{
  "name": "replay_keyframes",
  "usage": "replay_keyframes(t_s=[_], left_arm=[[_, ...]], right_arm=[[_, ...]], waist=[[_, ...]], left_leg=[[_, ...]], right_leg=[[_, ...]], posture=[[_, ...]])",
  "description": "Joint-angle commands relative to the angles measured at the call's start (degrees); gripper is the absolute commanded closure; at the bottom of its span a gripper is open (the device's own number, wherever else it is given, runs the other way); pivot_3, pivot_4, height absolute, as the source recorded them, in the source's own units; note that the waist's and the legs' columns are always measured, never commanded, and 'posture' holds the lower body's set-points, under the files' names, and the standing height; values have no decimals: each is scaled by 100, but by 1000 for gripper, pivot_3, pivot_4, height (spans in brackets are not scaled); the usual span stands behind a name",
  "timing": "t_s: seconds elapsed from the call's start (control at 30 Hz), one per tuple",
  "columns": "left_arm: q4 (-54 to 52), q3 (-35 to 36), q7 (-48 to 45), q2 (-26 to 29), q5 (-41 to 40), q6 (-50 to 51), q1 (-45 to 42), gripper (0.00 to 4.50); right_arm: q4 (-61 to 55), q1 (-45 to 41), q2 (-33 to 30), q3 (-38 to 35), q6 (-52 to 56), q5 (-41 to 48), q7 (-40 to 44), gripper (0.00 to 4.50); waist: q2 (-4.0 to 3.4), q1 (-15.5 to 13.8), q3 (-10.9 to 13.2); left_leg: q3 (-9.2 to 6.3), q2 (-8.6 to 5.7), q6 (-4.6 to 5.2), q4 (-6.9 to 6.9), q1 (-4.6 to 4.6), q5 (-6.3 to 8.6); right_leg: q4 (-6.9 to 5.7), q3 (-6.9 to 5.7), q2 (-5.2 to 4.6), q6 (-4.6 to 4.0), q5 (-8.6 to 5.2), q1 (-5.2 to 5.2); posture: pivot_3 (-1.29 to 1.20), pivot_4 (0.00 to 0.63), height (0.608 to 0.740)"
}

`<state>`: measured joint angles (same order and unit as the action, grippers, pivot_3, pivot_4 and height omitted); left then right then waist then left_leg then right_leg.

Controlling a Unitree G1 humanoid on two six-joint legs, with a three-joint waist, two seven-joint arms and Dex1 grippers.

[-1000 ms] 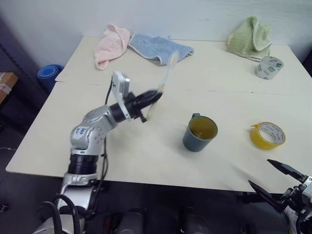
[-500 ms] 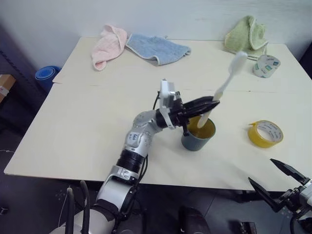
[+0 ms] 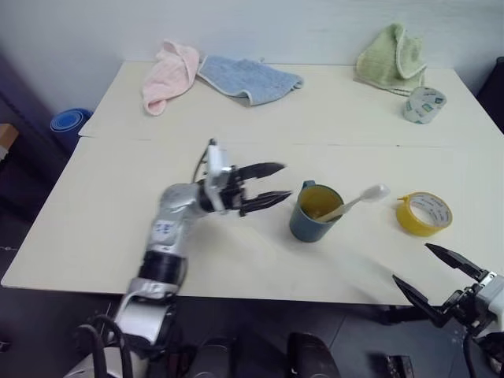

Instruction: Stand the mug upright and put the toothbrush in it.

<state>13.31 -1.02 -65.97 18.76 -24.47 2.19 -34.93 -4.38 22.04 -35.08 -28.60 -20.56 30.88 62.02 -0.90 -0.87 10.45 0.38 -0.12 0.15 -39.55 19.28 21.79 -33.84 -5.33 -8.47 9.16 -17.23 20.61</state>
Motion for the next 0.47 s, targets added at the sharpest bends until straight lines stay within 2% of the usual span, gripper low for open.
replay_keyframes(t_s=[0.03,0.13,0.2,0.33,0.47], left_arm=[[-291,472,-127,1139,456,-404,656,1552],[-334,850,-83,1969,710,-799,1494,1552],[-431,1172,-2,2253,769,-1085,2119,1552],[-706,1405,300,2467,916,-1242,2828,1552],[-1111,1642,710,2350,758,-1053,3239,1552]], right_arm=[[572,-554,-457,74,133,146,535,0],[1305,-1145,-743,189,-11,38,992,0],[1753,-1574,-882,283,-90,-46,1200,0],[2459,-2221,-1003,405,-241,-134,1541,0],[2842,-2595,-1050,524,-293,-189,1792,0]], waist=[[1,10,1],[-3,58,4],[-4,48,8],[-9,-40,16],[-9,-73,17]], left_leg=[[1,0,0,0,0,0],[0,2,-2,5,-2,1],[-7,3,-3,11,-1,2],[-12,1,-2,10,1,5],[-23,3,-4,6,3,5]], right_leg=[[3,1,0,0,0,0],[1,-2,0,0,0,1],[3,-6,0,0,0,1],[5,-13,-12,1,0,-1],[0,-25,-11,1,0,-3]], posture=[[0,150,740],[0,150,740],[0,150,740],[0,150,740],[0,150,740]])
